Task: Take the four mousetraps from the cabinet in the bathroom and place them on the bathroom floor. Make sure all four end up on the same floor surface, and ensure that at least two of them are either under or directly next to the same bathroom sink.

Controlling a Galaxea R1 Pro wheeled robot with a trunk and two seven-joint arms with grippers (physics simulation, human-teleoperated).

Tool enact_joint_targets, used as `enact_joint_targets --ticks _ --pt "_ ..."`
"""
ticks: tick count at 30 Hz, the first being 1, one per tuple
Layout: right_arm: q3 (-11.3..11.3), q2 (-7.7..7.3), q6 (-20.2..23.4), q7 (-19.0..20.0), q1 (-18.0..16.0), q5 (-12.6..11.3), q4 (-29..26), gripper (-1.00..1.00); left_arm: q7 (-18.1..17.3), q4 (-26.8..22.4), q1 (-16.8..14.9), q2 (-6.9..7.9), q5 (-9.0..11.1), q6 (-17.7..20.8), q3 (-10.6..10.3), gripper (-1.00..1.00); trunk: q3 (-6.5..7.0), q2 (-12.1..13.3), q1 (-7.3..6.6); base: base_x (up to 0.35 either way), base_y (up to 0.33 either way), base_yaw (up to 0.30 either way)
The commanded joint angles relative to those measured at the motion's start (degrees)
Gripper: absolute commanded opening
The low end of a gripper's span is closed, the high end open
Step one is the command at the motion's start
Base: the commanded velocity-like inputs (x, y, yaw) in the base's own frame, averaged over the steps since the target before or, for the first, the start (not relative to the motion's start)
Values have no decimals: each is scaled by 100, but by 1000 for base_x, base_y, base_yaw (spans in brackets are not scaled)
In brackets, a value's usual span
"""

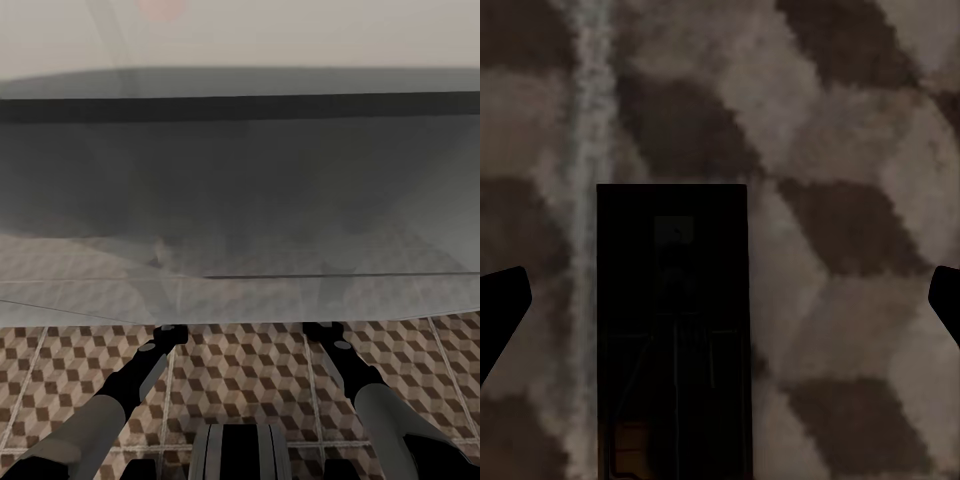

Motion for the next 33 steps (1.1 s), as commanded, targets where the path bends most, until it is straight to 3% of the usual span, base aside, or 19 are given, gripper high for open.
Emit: enact_joint_targets --ticks 1,4,5,33 --pt "-24 3 -18 -7 -3 52 5 100 37 -12 -1 9 36 25 -46 -100 -3 -1 -1 0 0 0" --pt "-24 3 -18 -7 -3 52 5 100 37 -12 -1 8 36 25 -46 -100 -3 -1 -1 0 0 0" --pt "-24 3 -18 -7 -3 52 5 100 37 -12 -1 6 36 25 -46 100 -3 -1 -1 0 0 0" --pt "-24 3 -17 -13 -3 52 5 100 37 -32 -1 5 36 21 -46 100 -3 -1 -1 0 0 0"
